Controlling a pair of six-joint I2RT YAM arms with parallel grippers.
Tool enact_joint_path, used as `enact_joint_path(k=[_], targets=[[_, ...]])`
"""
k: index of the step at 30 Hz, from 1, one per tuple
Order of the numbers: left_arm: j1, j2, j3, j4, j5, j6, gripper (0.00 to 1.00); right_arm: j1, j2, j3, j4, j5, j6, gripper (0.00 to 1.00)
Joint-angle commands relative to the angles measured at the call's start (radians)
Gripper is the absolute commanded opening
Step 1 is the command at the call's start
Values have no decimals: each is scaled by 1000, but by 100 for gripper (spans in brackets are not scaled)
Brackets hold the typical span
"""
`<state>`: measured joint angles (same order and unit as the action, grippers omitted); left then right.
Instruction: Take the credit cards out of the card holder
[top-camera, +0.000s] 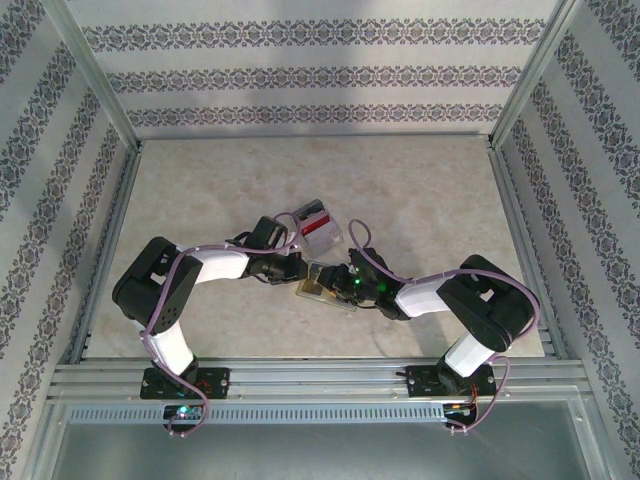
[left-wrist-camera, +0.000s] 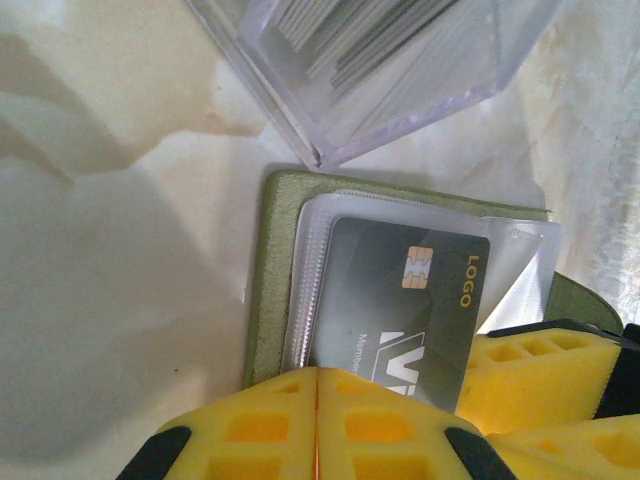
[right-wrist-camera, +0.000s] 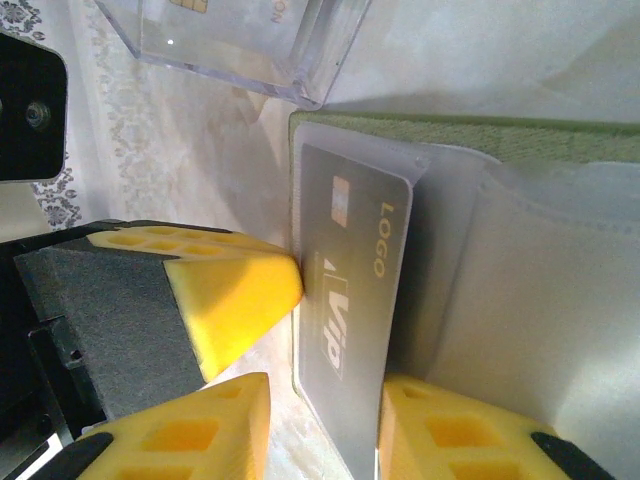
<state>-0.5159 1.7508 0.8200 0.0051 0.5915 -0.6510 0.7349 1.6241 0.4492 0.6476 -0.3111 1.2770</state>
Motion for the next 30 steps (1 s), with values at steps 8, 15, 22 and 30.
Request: enact_joint_path(k=[8,15,22,30], targets=[[-11,18,12,-138,-91,42,9,-8,-5,-32,87,-6,-7,32],[-10,9,26,-154,-89,44,10,-9,24,-32,112,-10,-1,33],[-10,-12,28,-160,-91,45,9,-8,65,-17,121,-5,-1,34],[-10,-32,20,-160,-99,45,5,-6,88,-3,102,17,4,35]])
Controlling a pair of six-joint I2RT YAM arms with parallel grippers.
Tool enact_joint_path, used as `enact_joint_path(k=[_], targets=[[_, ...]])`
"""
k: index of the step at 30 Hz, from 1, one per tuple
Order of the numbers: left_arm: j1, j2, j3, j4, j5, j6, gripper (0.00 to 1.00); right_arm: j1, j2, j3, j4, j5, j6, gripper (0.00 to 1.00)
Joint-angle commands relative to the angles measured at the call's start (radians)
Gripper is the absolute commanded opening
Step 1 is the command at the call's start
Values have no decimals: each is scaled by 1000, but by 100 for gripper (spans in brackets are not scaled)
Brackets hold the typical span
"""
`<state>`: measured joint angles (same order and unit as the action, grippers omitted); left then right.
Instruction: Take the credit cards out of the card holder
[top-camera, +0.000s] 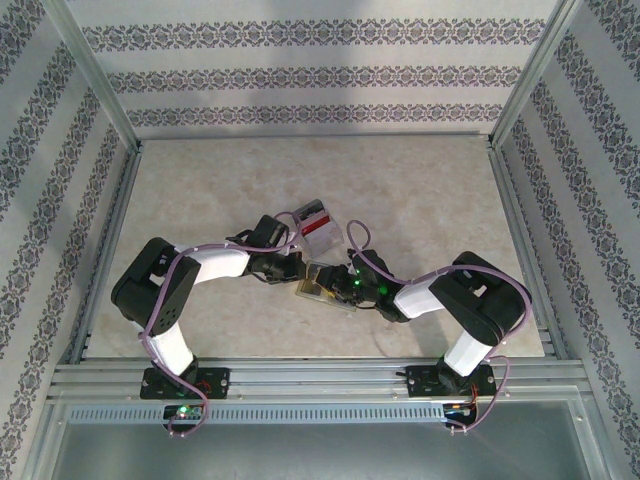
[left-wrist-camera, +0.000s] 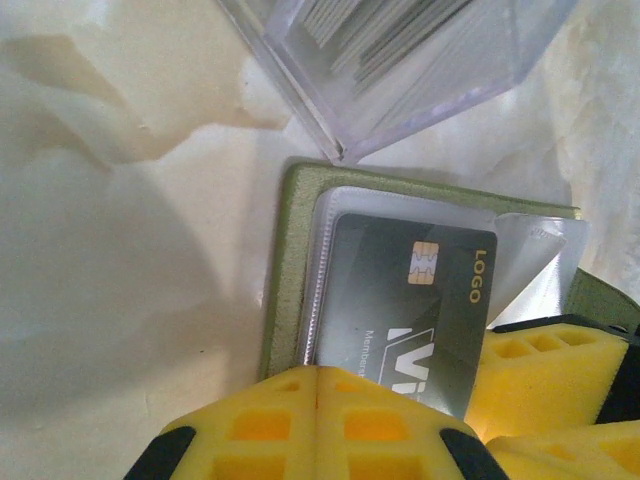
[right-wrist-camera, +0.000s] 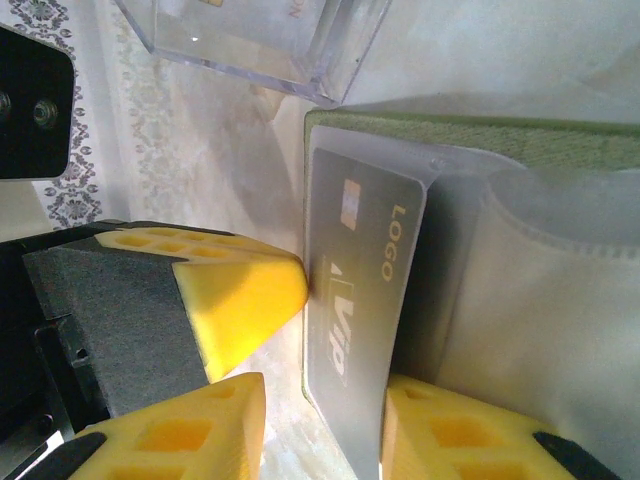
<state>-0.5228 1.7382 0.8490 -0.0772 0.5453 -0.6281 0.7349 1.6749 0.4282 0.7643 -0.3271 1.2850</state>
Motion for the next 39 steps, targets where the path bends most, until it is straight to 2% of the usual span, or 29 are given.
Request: enact_joint_path(k=[1,9,15,28,33,39], targets=[[-4,-22,-12,-76,-56,21,5,-6,36,15,-16,37,-3,35],[-5,-49,-19,-50,-54,11,5,-6,46,8,-51,43,10,35],[-6,-26,-14,-43,-19,18,5,-4,43,9,-55,43,5,35],[-23,24,-10,-37,-18,24,5,-4,41,9,-65,40,4,35],[-42,34,6,-89,-65,41,4,-4,40,7,-41,35,6,36],[-83,51,47,-216,-195,91,4,-7,32,-24,38,44,37,34]])
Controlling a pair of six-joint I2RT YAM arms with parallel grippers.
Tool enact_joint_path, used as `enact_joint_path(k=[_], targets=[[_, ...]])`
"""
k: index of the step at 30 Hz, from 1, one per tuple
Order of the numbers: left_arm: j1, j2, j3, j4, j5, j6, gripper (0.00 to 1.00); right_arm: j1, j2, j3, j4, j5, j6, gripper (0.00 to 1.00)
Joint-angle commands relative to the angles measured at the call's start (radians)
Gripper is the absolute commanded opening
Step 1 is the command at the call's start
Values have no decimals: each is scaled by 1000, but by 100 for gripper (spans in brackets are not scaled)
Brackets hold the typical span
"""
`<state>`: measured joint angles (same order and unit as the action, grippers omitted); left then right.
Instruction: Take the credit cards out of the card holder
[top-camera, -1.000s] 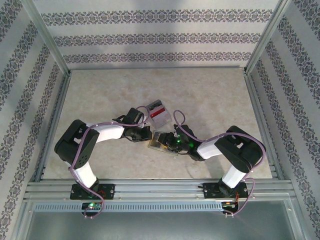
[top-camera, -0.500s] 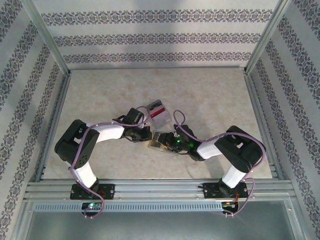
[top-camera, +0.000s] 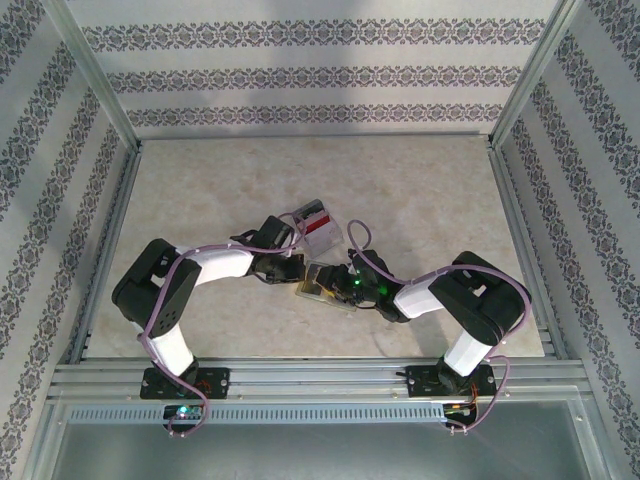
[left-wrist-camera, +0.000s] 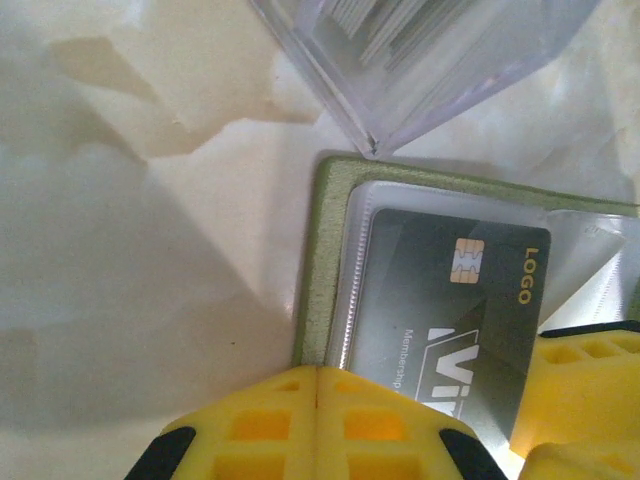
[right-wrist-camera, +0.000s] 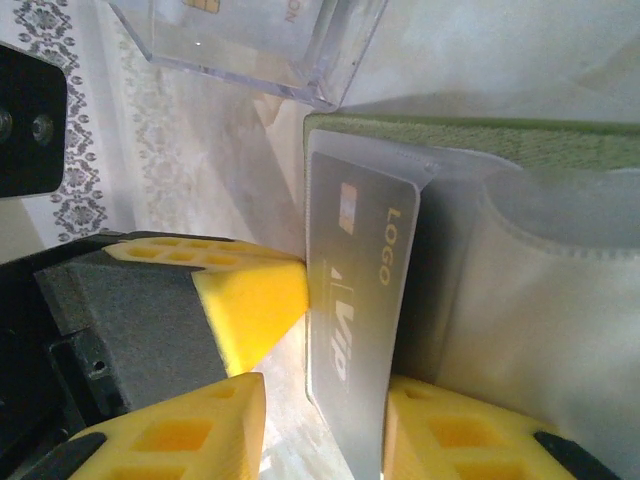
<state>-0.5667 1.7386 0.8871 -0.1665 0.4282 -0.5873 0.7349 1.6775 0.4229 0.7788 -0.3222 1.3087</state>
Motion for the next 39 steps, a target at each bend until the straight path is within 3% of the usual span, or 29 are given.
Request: enact_joint_path(k=[1,5,28,39], targets=[[-43,57,14,-142,-90,56,4,-7,31,-24,42,38,16,34],[-54,74,27,-160,-112,61,4,-8,36,-40,120,37,24,26],[-58,68,48,-163,-112,55,4,-8,14,-115,140,59,35,23],[-44,-51,86,-166,-84,39,14,-11,42,-97,149,38,30,22]])
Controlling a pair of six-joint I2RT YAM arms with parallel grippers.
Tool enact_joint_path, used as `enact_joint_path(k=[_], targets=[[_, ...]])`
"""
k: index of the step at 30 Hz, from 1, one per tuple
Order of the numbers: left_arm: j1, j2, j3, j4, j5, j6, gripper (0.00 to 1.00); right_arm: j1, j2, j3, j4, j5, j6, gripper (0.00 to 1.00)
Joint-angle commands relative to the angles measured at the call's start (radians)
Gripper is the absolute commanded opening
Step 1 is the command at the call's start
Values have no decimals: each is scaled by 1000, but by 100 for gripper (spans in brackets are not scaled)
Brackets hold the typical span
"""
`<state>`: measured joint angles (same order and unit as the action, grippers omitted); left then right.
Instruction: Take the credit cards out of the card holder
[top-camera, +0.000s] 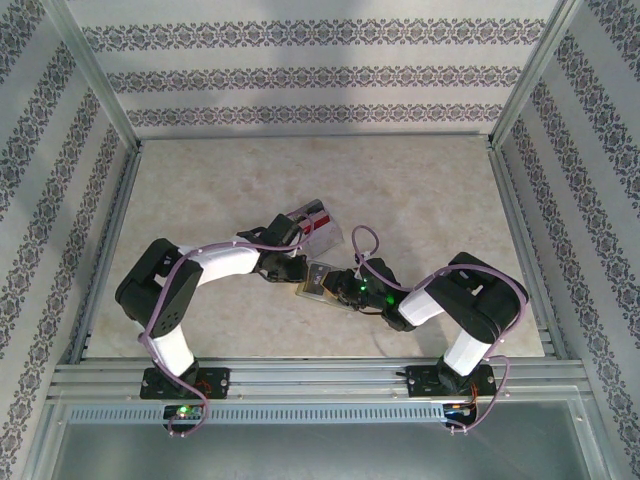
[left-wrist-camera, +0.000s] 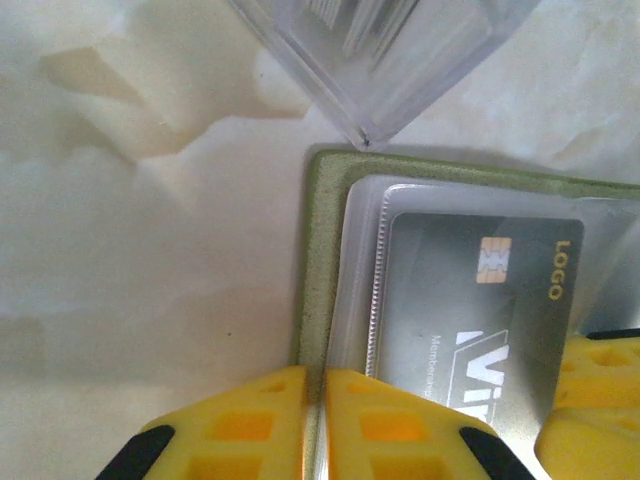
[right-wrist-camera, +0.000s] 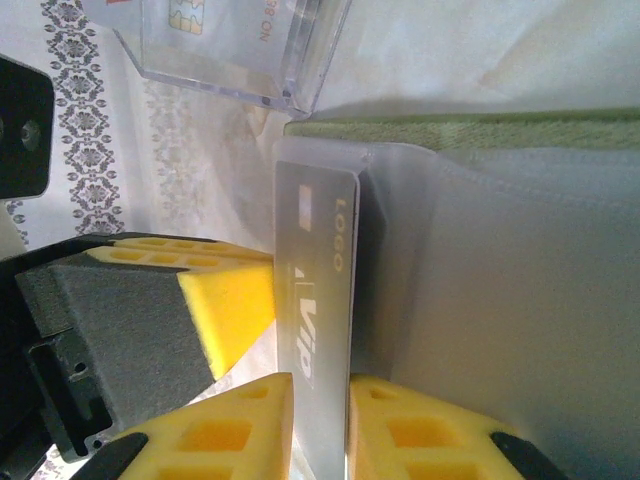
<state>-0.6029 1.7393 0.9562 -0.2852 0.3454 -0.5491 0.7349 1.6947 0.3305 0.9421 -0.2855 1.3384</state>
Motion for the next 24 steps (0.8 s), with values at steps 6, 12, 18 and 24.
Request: enact_joint_path(k=[6,12,18,24], targets=[[-1,-98,-11,17,58,-29,11,-8,37,-3,-16,2,3,22],[-1,-70,-40,117,160,-74,3,-9,39,-2,-18,2,4,22],[1,-27,-34,111,161,-69,3,-8,36,-2,-23,5,1,22],[17,-12,-44,112,124,-69,3,-9,36,-1,-27,3,-1,22]])
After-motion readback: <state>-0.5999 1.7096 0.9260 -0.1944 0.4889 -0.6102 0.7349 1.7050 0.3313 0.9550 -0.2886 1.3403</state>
